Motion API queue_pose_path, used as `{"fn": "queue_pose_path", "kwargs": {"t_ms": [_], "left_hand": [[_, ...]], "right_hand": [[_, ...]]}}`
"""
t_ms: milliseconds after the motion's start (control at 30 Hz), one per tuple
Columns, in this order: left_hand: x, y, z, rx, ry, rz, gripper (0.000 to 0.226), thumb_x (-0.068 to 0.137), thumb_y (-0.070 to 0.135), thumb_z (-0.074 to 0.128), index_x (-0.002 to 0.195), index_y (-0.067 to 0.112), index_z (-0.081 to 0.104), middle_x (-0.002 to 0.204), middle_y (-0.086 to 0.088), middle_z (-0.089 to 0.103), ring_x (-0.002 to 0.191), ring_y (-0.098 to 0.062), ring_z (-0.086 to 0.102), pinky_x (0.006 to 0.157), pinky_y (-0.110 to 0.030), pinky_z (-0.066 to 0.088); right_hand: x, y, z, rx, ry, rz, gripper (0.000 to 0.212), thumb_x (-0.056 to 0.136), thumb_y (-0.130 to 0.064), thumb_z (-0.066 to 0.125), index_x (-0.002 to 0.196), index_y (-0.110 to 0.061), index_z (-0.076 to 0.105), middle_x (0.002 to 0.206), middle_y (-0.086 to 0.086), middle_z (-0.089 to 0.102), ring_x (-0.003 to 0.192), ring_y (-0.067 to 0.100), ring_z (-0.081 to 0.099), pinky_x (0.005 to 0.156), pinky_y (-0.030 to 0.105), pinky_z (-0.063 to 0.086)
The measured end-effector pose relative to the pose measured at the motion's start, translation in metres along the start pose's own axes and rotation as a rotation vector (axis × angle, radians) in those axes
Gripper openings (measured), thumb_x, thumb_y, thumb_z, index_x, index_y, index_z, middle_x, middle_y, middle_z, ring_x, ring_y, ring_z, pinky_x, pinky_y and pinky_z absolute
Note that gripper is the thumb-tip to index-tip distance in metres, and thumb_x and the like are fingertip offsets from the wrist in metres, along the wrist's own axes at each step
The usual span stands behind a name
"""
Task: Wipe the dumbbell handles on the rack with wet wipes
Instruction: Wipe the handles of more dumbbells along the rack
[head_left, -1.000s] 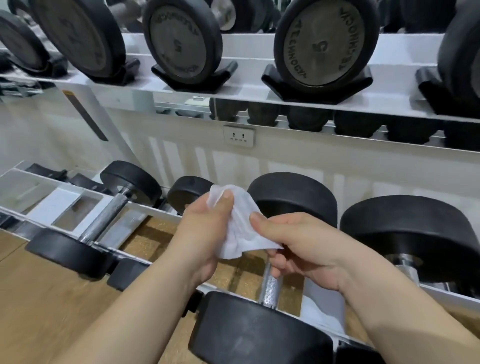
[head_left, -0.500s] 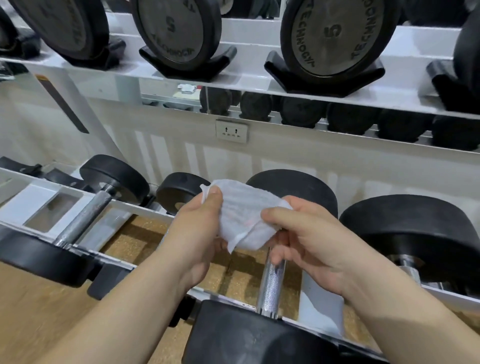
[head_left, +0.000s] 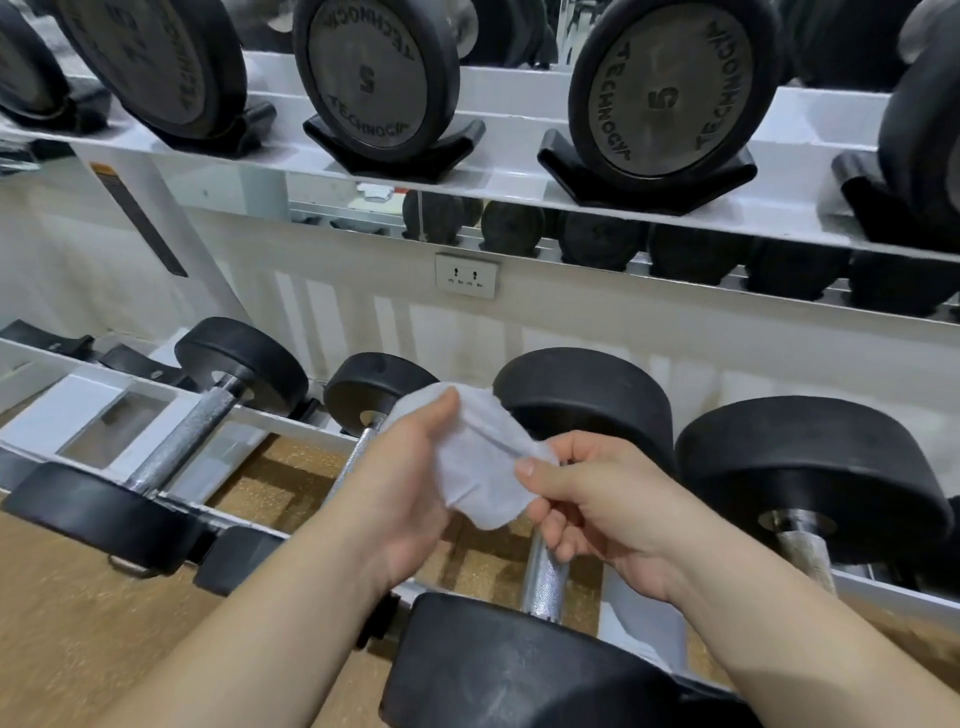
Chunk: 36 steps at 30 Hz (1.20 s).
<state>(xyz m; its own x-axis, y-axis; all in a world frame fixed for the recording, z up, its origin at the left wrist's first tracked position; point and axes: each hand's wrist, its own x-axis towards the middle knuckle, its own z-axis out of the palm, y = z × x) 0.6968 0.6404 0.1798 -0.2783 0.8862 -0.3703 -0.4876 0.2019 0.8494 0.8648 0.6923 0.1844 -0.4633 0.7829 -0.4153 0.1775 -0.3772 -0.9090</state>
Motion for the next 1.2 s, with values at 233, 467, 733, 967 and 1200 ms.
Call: {"fn": "queue_pose_path", "kwargs": {"t_ms": [233, 467, 733, 967, 1200], "left_hand": [[0.013, 0.005, -0.024, 0.091, 0.183, 0.075, 0.038, 0.094, 0.028, 0.072, 0.123, 0.003, 0.067, 0.115, -0.026, 0.073, 0.102, -0.035, 0.074, 0.086, -0.051, 0.061], [0.011, -0.015, 0.002, 0.861, 0.133, -0.006, 0.022, 0.094, 0.031, 0.063, 0.106, 0.013, 0.07, 0.089, -0.008, 0.077, 0.086, -0.028, 0.075, 0.074, -0.043, 0.063], [0.039, -0.045, 0.027, 0.41, -0.257, -0.393, 0.019, 0.101, 0.022, 0.051, 0.11, 0.014, 0.065, 0.115, -0.022, 0.072, 0.106, -0.039, 0.07, 0.098, -0.05, 0.053], [0.055, -0.046, 0.035, 0.063, -0.38, -0.443, 0.044, 0.106, 0.017, 0.035, 0.14, -0.004, 0.052, 0.137, -0.036, 0.058, 0.132, -0.048, 0.056, 0.116, -0.063, 0.038], [0.033, -0.048, 0.017, 0.394, -0.601, -0.633, 0.041, 0.099, 0.023, 0.04, 0.121, 0.002, 0.069, 0.129, -0.024, 0.066, 0.115, -0.036, 0.062, 0.115, -0.052, 0.043]], "right_hand": [[-0.028, -0.02, -0.01, -0.438, -0.065, 0.076, 0.034, 0.095, -0.04, 0.074, 0.107, -0.01, 0.066, 0.073, 0.017, 0.073, 0.053, 0.023, 0.065, 0.046, 0.029, 0.053], [-0.008, -0.054, -0.037, -0.873, 0.547, -0.574, 0.021, 0.089, -0.046, 0.076, 0.084, -0.027, 0.071, 0.071, -0.011, 0.063, 0.07, 0.004, 0.059, 0.066, 0.028, 0.049], [0.022, -0.018, -0.056, -0.825, 0.504, -0.649, 0.047, 0.082, -0.065, 0.072, 0.124, -0.042, 0.07, 0.117, -0.018, 0.052, 0.118, 0.011, 0.056, 0.097, 0.042, 0.053], [0.026, -0.02, -0.063, -0.79, 0.491, -0.675, 0.045, 0.077, -0.067, 0.074, 0.116, -0.045, 0.069, 0.112, -0.018, 0.055, 0.116, 0.008, 0.057, 0.098, 0.039, 0.052], [0.032, -0.022, -0.069, -0.755, 0.447, -0.683, 0.051, 0.07, -0.074, 0.07, 0.113, -0.047, 0.068, 0.111, -0.02, 0.055, 0.115, 0.006, 0.057, 0.1, 0.038, 0.052]]}}
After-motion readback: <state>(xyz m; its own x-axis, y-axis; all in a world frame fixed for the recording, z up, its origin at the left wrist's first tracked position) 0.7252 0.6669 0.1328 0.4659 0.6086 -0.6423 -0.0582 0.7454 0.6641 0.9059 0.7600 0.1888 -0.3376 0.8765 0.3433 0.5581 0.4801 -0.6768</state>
